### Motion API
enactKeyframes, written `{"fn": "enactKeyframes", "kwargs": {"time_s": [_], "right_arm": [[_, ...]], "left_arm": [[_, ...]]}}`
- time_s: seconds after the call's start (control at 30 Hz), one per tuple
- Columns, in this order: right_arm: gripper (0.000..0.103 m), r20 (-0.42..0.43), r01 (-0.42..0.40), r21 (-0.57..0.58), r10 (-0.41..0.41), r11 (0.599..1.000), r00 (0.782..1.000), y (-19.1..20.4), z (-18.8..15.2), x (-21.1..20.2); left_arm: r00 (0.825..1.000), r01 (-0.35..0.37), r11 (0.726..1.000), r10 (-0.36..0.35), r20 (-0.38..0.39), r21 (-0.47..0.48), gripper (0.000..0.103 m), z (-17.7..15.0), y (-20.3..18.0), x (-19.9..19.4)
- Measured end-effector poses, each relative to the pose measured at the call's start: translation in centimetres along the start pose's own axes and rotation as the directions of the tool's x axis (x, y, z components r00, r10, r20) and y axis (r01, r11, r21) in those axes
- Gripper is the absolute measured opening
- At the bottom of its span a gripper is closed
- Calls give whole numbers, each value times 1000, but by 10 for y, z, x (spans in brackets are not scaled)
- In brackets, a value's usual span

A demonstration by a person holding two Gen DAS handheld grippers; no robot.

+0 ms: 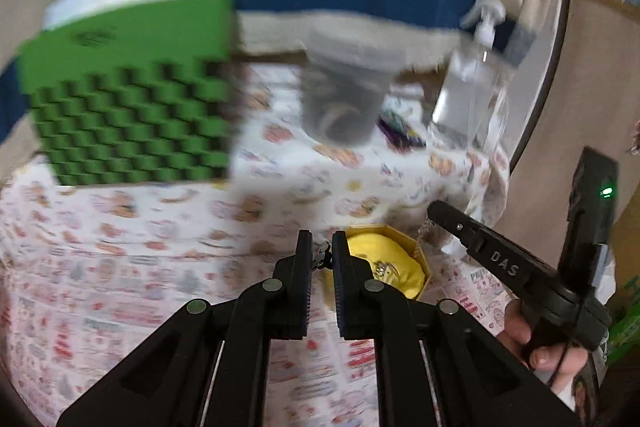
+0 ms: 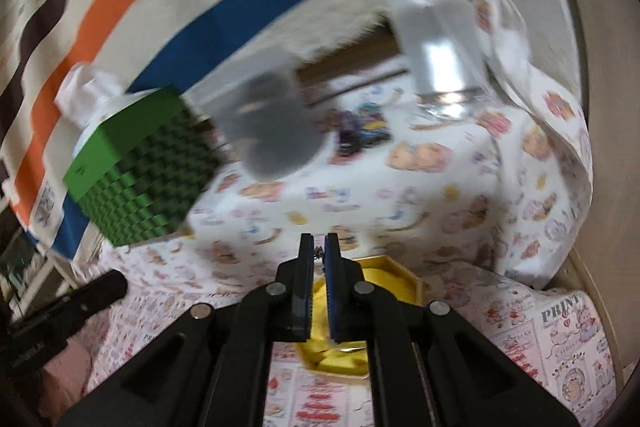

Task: Organize jewelry
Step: 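Lower both held pieces into the yellow-lined box and open both tools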

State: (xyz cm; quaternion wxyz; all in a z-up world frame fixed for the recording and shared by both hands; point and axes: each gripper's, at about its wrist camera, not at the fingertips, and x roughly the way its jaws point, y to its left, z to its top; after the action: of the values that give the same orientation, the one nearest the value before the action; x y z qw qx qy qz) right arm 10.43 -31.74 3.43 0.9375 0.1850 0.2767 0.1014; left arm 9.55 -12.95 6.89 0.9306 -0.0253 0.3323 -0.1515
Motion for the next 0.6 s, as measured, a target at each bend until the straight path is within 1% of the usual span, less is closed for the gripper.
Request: {"fn": "enactKeyframes", "kwargs": {"time_s": [0.13,0.23,0.33,0.43,0.53,0.6], "right_arm": [[5,-28,-43,74,45,996,999,-26,-1,9],[5,-42,-50,90,54,995,998,-35,-2,14],[5,-63,-52,106,59,993,996,-39,-4,20],[5,-84,-46,114,56,992,995,-42,-7,28],[5,-98,-27,105,37,994,994,-43,-9,33],[5,-109,-28,96,38,995,993,-42,-9,36]], "left_arm": [[994,48,998,-51,-100,-36,9,-2,-16,48],[988,44,998,-52,-147,-53,9,-7,-21,77],[984,47,997,-57,-169,-61,9,-17,-19,94],[977,78,995,-87,-195,-53,9,-24,-19,110],[973,87,994,-98,-209,-62,9,-27,-14,119],[970,104,992,-117,-213,-73,9,-29,-11,120]]}}
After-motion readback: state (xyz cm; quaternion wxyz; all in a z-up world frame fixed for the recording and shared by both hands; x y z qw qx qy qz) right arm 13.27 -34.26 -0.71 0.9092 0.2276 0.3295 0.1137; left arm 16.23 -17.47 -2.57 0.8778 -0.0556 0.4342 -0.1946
